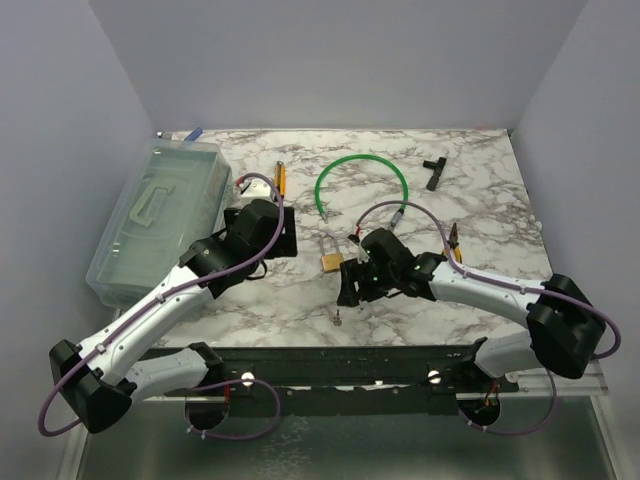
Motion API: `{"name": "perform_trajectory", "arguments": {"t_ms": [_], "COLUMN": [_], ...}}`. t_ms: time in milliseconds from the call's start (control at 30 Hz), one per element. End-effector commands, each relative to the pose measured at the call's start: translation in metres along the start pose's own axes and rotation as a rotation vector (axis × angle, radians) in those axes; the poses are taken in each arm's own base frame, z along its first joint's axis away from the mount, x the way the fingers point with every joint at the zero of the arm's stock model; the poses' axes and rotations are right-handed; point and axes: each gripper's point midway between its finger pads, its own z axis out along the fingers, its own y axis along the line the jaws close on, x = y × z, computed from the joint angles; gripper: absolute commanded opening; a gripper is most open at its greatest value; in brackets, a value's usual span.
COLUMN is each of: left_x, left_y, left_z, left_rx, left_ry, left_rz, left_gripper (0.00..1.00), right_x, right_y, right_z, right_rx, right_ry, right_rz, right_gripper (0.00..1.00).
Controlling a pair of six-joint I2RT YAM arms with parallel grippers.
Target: Unlock with the key
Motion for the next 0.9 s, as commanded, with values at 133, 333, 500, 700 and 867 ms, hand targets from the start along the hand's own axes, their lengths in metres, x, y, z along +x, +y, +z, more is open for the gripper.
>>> {"name": "perform_trajectory", "arguments": {"t_ms": [133, 333, 500, 700, 867], "left_x": [0.041, 0.039, 0.034, 0.027, 0.024], "left_y": [0.052, 0.062, 0.070, 0.070, 0.069], "left_z": [0.026, 0.030, 0.029, 0.021, 0.018], "left_rx": [-0.148, -0.171, -0.198, -0.181, -0.170], "left_ry": [0.050, 0.049, 0.031, -0.007, -0.025], "left_rz": [0.111, 0.088, 0.058, 0.027, 0.018], "left_gripper": [0.90, 0.90, 0.90, 0.89, 0.89], "right_x": [-0.003, 0.007, 0.013, 0.016, 0.018], "right_y": [0.021, 0.027, 0.026, 0.014, 0.017], "right_z": [0.020, 0.034, 0.043, 0.053, 0.059], "right_rx": [-0.012, 0.026, 0.091, 0.201, 0.228], "right_ry": [0.038, 0.064, 0.057, 0.060, 0.061], "right_rz": [-0.102, -0.139, -0.139, -0.150, -0.169], "right_gripper": [0.55, 0.52, 0.52, 0.50, 0.46]}}
